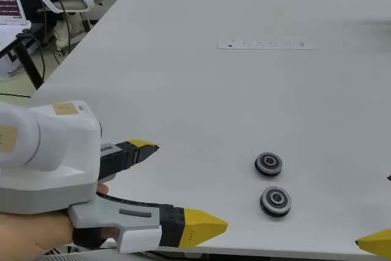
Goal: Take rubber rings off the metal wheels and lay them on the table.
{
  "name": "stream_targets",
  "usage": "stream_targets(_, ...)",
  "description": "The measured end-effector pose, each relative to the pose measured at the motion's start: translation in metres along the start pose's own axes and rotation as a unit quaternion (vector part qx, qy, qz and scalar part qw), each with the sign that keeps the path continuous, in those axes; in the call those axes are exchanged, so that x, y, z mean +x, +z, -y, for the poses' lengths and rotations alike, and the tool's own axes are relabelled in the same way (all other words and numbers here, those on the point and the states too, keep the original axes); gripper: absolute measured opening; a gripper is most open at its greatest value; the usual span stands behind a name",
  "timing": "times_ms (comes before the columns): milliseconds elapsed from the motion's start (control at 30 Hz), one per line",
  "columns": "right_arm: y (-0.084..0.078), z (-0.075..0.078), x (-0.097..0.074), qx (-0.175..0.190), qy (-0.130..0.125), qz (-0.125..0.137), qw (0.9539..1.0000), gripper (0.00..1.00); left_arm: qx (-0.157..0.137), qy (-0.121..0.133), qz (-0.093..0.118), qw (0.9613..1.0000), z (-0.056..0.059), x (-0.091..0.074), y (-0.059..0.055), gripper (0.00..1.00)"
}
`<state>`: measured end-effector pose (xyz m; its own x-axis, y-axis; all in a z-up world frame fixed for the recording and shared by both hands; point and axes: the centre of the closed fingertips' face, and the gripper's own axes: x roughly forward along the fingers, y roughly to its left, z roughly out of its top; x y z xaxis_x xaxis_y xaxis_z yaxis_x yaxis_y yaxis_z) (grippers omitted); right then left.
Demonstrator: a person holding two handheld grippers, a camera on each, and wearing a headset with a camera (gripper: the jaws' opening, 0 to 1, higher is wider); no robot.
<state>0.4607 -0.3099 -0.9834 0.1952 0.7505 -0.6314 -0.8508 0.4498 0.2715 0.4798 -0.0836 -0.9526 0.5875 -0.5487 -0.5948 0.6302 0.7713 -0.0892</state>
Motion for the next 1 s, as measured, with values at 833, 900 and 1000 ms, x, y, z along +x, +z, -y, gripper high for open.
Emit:
stream_targets(833, 0.01, 0.027, -0.008, 0.076, -0.08, 0.04, 0.993, 0.97, 0.04, -0.101, -0.01, 0.9941, 0.032, 0.005, -0.001, 0.96)
stream_targets(900, 0.012, 0.022, -0.007, 0.079, -0.066, 0.046, 0.9936, 0.96, 0.042, -0.089, -0.012, 0.995, 0.027, 0.007, -0.001, 0.96)
stream_targets(1000, 0.015, 0.02, -0.006, 0.068, -0.06, 0.047, 0.9948, 0.96, 0.043, -0.086, -0.014, 0.9952, 0.027, 0.006, -0.001, 0.97)
